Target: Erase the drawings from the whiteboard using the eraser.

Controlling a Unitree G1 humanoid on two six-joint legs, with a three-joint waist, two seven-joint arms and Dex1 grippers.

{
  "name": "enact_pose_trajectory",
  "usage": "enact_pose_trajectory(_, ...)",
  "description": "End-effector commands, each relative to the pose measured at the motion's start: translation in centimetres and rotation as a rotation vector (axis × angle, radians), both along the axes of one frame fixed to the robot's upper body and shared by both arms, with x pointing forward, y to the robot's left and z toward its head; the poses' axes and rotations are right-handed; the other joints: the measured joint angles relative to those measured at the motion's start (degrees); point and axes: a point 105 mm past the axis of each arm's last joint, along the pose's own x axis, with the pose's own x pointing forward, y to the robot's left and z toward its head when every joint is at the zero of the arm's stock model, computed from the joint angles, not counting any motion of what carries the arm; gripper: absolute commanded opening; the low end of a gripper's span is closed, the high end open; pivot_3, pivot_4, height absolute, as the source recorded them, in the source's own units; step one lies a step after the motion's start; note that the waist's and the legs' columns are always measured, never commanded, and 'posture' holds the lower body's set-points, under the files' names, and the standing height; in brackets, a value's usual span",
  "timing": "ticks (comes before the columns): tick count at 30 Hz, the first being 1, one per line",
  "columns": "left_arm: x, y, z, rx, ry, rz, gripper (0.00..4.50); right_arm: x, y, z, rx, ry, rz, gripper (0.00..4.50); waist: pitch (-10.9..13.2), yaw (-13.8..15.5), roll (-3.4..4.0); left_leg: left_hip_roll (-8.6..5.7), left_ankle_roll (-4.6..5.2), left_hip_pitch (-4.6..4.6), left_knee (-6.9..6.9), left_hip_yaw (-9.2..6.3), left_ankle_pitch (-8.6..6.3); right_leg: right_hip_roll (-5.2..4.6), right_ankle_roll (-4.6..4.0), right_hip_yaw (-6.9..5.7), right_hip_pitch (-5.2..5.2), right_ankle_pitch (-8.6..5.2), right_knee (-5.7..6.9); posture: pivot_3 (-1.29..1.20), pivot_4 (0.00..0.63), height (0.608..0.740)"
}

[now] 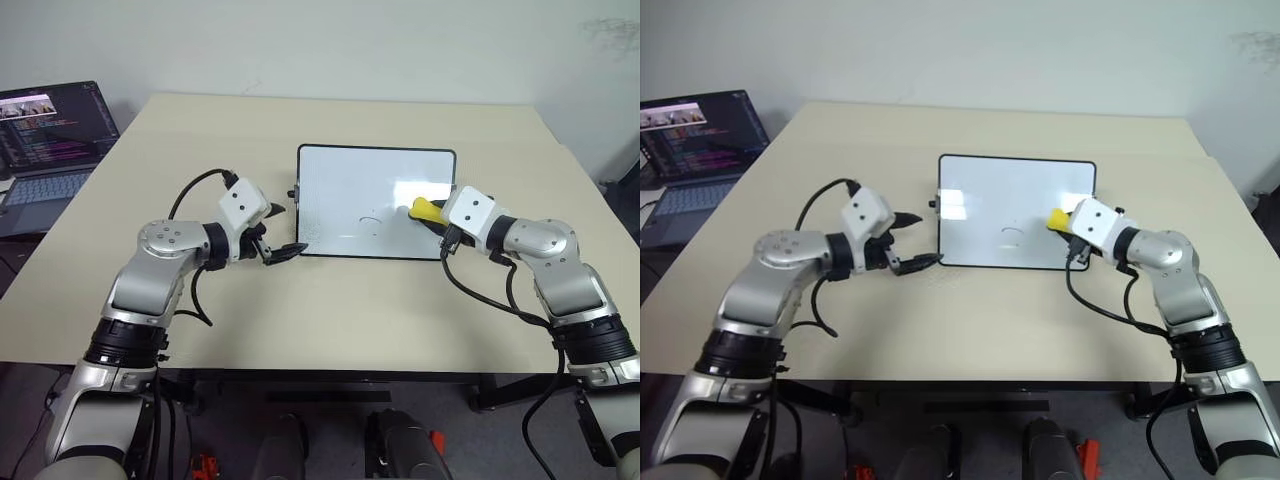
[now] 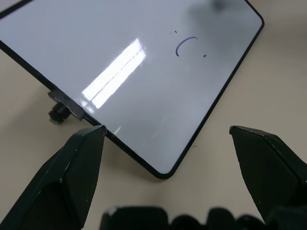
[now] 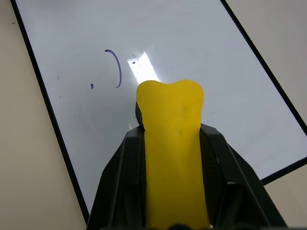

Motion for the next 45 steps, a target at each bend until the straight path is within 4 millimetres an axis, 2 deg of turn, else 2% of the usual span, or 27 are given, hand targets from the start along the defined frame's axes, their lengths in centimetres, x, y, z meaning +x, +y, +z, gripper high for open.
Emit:
enact_pose_trajectory(1,0.1,-0.3,2.4,-0.025,-0.079,-0.013,4.50,0.0,0.0,1.1,-0.008,-0.043,0.009,1.11,0.00,0.00,0.00,0.00,0.00,0.00,0.00,0.00,0.00,0.00,0.00,0.00,0.00,0.00,0.00,0.00,0.150,0.740)
enact_pose_trajectory(14,-0.2,-0.4,1.5,-0.003,-0.046,-0.030,4.50,-0.4,0.0,1.1,-0.022,-0.036,0.016,1.11,0.00,-0.06,0.00,0.00,0.00,0.00,0.00,0.00,0.00,0.00,0.01,0.00,0.00,0.01,0.02,0.00,0.150,0.740)
enact_pose_trajectory(18,-0.3,-0.4,1.0,0.014,-0.032,-0.032,4.50,-0.3,0.9,1.5,-0.041,-0.036,0.029,1.11,0.00,-0.08,0.00,0.00,0.00,0.00,0.01,0.00,0.00,0.00,0.01,0.00,0.00,0.01,0.04,0.00,0.150,0.740)
enact_pose_trajectory(23,-0.3,-0.6,0.7,0.029,-0.026,-0.038,4.50,1.0,1.7,1.5,-0.088,-0.058,0.001,1.11,0.00,-0.23,0.00,0.01,0.00,0.00,0.05,0.00,0.00,0.01,0.01,0.00,-0.01,0.01,0.05,0.00,0.150,0.740)
enact_pose_trajectory(28,-0.2,-0.4,0.3,0.057,-0.022,-0.030,4.50,2.7,4.0,1.3,-0.183,-0.098,0.000,1.11,0.00,-0.32,0.00,0.01,0.00,0.01,0.06,0.01,0.00,0.01,0.00,0.00,-0.02,0.01,0.07,0.00,0.150,0.740)
enact_pose_trajectory(36,-0.4,-0.5,0.4,0.047,-0.023,-0.028,4.50,3.7,7.5,0.3,-0.281,-0.097,0.058,1.11,0.00,-0.32,0.00,0.01,0.00,0.00,0.03,-0.02,0.00,0.01,0.01,-0.02,-0.02,0.02,0.06,0.00,0.150,0.740)
enact_pose_trajectory(45,-0.5,-0.4,0.4,0.043,-0.023,-0.022,4.50,5.8,7.7,1.1,-0.327,-0.118,0.000,1.11,0.00,-0.34,0.00,0.01,0.00,0.00,0.04,-0.04,0.00,0.02,0.01,-0.03,-0.01,0.02,0.10,0.00,0.150,0.740)
